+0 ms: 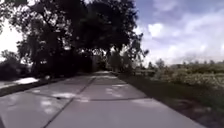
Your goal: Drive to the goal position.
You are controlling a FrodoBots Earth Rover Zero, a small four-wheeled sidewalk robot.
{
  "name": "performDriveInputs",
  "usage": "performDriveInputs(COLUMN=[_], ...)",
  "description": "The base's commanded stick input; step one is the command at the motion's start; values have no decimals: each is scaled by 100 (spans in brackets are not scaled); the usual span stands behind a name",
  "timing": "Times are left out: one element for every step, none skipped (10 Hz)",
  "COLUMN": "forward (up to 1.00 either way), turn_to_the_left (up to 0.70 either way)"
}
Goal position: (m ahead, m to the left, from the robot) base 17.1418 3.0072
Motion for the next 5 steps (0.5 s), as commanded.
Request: performDriveInputs(forward=[100,100,100,100,100], turn_to_the_left=[0,0,0,0,0])
